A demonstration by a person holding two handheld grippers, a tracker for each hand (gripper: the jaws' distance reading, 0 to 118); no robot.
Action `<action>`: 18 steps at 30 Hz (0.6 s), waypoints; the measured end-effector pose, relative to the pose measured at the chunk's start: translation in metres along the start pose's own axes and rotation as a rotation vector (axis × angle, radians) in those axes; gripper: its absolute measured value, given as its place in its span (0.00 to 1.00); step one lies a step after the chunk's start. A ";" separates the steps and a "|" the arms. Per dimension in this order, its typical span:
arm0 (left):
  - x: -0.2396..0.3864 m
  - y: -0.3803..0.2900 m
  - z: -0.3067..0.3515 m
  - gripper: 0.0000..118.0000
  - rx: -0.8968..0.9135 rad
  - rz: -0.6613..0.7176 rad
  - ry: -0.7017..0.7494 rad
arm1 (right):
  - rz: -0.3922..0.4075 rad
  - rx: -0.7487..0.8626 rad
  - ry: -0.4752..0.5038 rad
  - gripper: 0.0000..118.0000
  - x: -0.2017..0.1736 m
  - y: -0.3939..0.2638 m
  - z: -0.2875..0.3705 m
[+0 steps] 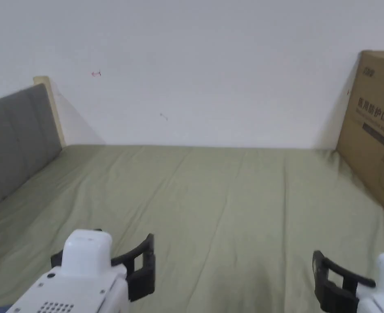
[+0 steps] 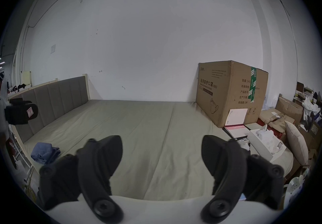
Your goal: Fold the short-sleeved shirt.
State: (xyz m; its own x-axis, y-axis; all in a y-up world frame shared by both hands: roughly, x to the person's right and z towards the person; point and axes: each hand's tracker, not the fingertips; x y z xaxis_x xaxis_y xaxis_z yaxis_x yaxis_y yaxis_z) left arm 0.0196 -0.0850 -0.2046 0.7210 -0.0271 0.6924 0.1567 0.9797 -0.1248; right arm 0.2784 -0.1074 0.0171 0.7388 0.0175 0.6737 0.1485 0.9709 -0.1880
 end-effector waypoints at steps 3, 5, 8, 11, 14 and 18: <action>0.000 -0.002 0.000 0.89 -0.011 0.009 -0.006 | -0.013 0.006 0.016 0.88 -0.002 -0.002 0.000; 0.000 -0.003 0.000 0.93 -0.008 0.014 -0.005 | -0.016 -0.004 0.043 0.93 -0.004 -0.005 -0.001; -0.002 -0.004 -0.002 0.93 -0.012 0.011 0.010 | -0.028 -0.055 0.107 0.93 -0.006 -0.008 -0.007; -0.003 -0.001 -0.004 0.93 -0.024 0.010 0.017 | -0.058 -0.067 0.113 0.93 -0.007 -0.012 -0.011; -0.004 -0.001 -0.004 0.93 -0.023 0.015 0.011 | -0.038 -0.071 0.063 0.93 -0.008 -0.011 -0.012; -0.005 -0.001 -0.005 0.93 -0.037 0.030 0.007 | -0.112 -0.146 0.120 0.93 -0.001 -0.007 -0.019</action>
State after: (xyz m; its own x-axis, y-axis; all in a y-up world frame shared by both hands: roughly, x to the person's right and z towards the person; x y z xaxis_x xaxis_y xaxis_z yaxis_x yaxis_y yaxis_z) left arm 0.0196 -0.0871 -0.2114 0.7304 0.0005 0.6830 0.1597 0.9722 -0.1715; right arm 0.2893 -0.1184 0.0040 0.7840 -0.1253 0.6080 0.3212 0.9200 -0.2247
